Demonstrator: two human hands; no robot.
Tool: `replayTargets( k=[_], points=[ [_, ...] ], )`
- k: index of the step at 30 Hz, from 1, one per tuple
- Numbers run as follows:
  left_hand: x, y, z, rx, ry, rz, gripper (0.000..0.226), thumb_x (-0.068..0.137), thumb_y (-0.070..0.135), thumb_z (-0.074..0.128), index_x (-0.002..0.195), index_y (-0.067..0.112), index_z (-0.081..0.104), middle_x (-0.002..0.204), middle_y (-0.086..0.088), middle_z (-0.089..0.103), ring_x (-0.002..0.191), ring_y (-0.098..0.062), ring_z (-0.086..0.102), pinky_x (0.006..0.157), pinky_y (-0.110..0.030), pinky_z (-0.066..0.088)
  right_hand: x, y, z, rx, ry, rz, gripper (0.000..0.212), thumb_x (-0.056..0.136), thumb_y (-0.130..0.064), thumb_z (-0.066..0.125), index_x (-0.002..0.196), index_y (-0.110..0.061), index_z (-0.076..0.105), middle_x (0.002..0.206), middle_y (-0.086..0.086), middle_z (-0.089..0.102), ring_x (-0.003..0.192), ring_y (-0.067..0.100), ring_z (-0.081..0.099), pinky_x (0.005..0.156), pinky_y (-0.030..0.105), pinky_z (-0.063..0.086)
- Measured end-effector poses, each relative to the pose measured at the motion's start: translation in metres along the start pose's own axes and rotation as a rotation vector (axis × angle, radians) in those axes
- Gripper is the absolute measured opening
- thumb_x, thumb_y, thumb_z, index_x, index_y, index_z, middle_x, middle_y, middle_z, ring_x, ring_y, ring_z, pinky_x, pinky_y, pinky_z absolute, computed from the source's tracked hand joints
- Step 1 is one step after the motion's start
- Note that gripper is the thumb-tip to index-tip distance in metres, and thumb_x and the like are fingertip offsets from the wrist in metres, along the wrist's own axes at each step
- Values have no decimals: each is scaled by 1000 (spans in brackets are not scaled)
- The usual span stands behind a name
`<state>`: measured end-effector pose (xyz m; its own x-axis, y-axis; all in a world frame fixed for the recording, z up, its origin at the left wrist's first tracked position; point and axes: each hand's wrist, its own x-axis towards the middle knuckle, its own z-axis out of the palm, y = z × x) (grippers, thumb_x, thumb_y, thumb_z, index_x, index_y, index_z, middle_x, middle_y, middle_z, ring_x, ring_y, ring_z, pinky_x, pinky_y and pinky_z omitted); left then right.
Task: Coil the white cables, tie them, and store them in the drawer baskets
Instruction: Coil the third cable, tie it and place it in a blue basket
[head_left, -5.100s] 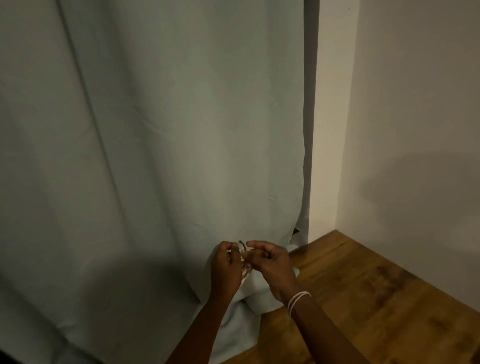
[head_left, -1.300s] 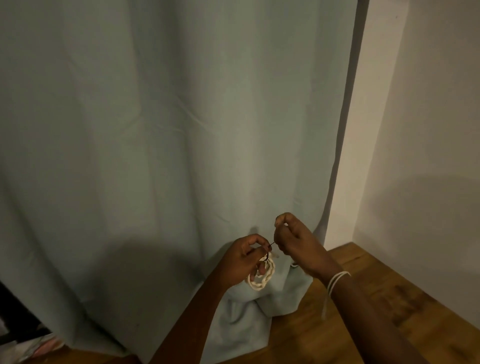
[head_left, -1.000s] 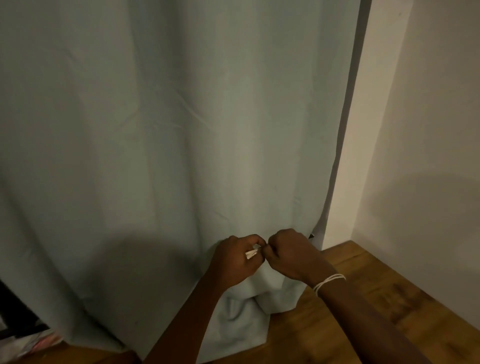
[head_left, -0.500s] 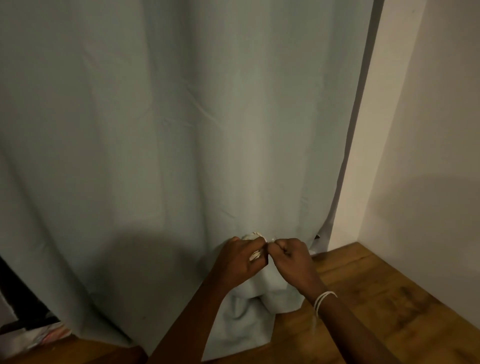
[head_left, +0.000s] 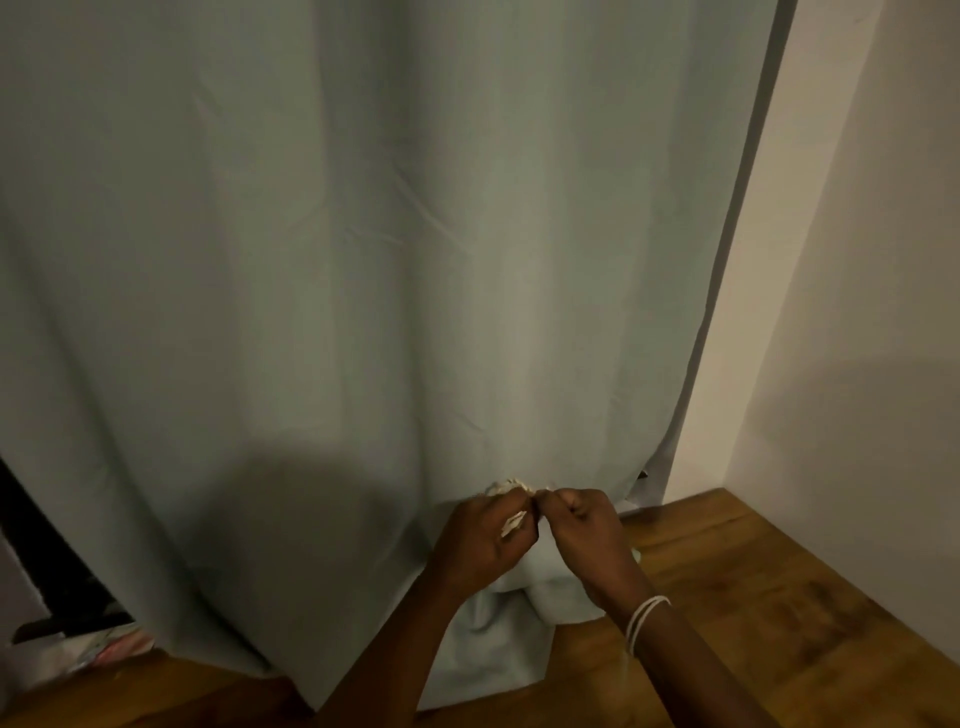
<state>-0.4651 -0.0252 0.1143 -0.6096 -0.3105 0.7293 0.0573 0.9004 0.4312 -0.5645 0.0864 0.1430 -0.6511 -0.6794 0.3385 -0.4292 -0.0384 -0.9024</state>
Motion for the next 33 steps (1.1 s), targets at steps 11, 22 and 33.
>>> replayTargets(
  k=[11,22,33],
  points=[
    [4,23,23,-903,215,-876,13,90,0,59,85,10,67,88,-15,74,76,-24,68,64,-30,54,-11,-6,-6,214,-196,542,27,94,-22,57,72,-12,69,52,0,44,44,13,46,47,21,35],
    [-2,23,16,-740,180,-712,12,88,-2,65,97,4,62,76,-10,74,67,-17,71,58,-24,54,-23,-17,-31,290,-350,615,17,92,-19,67,93,-4,76,58,8,59,43,14,50,41,20,41],
    [3,33,-3,-931,-166,-519,29,85,35,71,101,15,56,77,-18,70,70,-29,61,61,-31,48,8,0,-51,298,-416,-53,32,85,-10,69,116,-3,71,106,13,76,102,28,72,89,33,57]
  ],
)
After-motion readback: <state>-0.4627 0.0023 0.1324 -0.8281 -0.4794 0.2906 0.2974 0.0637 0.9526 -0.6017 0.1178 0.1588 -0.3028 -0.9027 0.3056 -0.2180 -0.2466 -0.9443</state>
